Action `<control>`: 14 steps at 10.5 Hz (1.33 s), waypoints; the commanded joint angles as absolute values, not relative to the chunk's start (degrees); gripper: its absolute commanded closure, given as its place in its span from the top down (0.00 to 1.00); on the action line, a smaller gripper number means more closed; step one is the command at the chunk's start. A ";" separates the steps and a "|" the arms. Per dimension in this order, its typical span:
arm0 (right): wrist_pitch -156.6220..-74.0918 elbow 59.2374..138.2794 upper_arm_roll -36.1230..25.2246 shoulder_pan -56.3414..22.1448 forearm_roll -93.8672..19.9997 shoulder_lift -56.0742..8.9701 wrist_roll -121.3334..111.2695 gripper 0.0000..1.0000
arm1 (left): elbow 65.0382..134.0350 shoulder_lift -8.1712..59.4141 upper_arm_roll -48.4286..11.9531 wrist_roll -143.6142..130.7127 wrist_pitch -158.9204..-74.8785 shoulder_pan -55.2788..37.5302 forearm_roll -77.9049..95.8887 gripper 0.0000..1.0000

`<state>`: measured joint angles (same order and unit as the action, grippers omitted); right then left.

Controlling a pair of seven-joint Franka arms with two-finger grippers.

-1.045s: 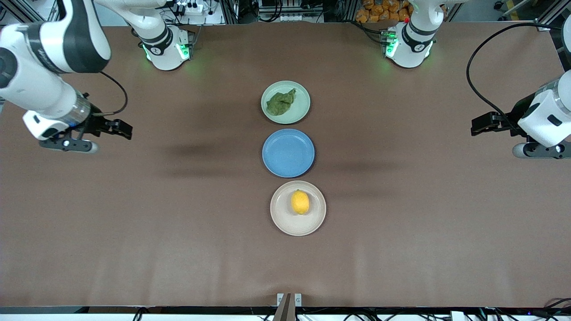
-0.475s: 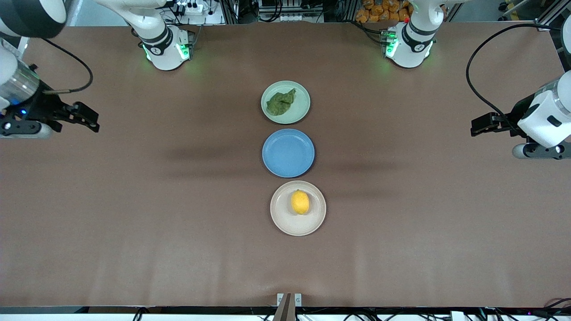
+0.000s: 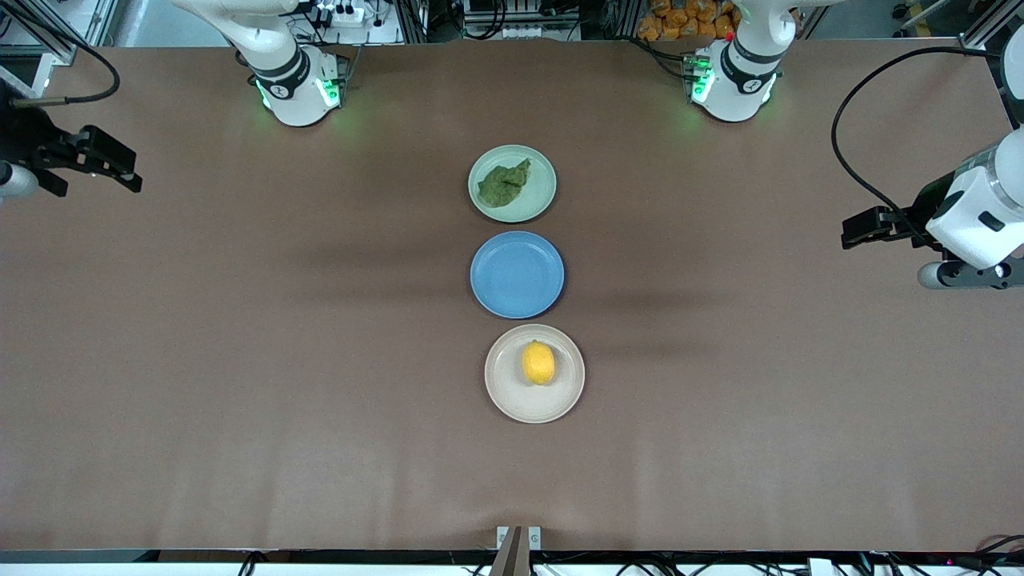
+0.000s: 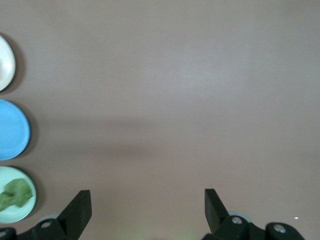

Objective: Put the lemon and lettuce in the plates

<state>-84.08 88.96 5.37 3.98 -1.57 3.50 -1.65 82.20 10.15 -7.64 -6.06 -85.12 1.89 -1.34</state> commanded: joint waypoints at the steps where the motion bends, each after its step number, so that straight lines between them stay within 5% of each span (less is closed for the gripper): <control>1: -82.44 87.71 5.45 4.83 -3.16 3.16 -2.72 1.00 | 82.09 9.93 -7.73 -7.38 -85.43 1.67 -0.26 1.00; 14: -81.65 87.63 5.45 4.66 -2.37 3.25 -2.72 1.00 | 82.09 10.37 -7.65 -7.38 -85.43 0.70 -0.97 1.00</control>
